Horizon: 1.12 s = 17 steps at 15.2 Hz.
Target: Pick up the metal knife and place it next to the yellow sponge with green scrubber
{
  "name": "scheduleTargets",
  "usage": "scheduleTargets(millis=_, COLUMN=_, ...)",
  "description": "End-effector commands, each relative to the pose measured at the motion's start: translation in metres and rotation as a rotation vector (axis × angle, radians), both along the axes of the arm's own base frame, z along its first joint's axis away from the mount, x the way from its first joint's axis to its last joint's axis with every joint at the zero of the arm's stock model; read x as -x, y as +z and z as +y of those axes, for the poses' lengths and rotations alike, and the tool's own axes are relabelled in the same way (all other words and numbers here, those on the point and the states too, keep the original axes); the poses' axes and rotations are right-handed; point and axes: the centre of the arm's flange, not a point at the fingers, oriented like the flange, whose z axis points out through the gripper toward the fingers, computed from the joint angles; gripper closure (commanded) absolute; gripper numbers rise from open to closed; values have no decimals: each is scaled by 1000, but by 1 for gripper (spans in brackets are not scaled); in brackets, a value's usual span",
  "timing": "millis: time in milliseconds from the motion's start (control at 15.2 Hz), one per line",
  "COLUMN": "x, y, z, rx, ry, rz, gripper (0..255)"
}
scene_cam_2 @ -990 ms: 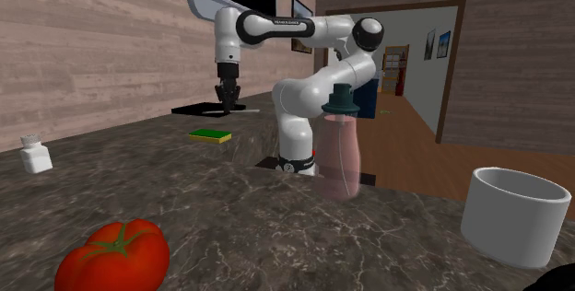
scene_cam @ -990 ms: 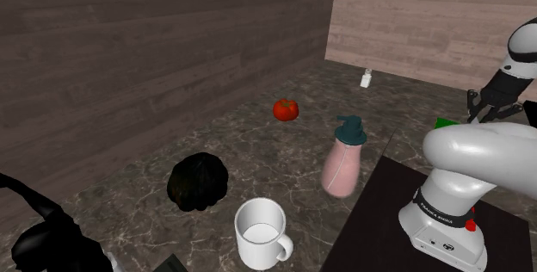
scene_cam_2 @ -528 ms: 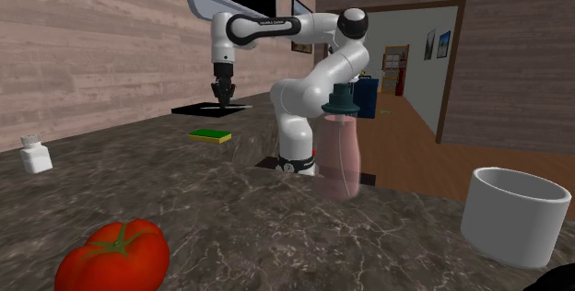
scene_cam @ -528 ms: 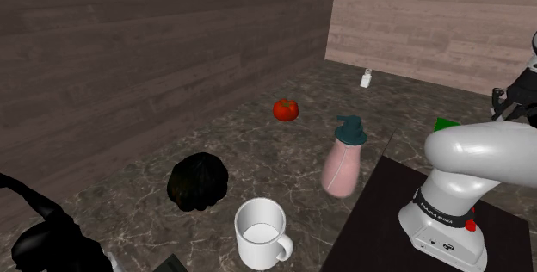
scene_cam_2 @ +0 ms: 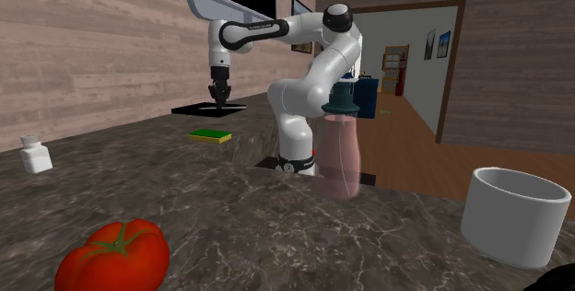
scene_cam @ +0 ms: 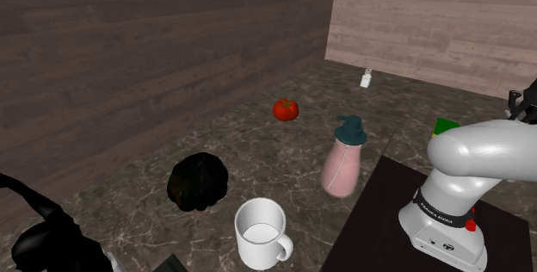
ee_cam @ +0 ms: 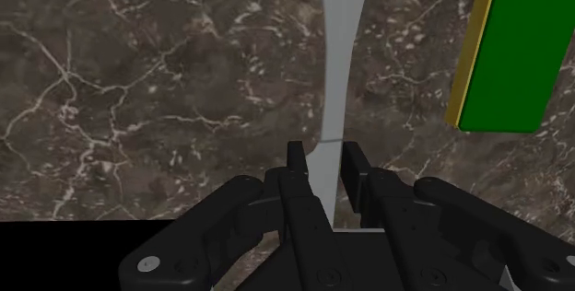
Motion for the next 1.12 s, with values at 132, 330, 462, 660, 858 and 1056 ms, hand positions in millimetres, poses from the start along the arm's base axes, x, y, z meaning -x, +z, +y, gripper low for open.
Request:
scheduleTargets(millis=132, x=2, y=-20, z=-2, rx=0, ry=0, rz=0, gripper=255)
scheduleTargets(millis=330, x=2, y=-36, z=-2, rx=0, ry=0, rz=0, gripper=255)
scheduleTargets(millis=462, x=2, y=-46, z=-2, rx=0, ry=0, rz=0, gripper=255)
scheduleTargets(millis=660, x=2, y=-62, z=-2, rx=0, ry=0, rz=0, gripper=255)
scheduleTargets(millis=858, x=2, y=-71, z=-2, rx=0, ry=0, rz=0, gripper=255)
scheduleTargets(millis=1056, x=2, y=-71, z=-2, rx=0, ry=0, rz=0, gripper=255)
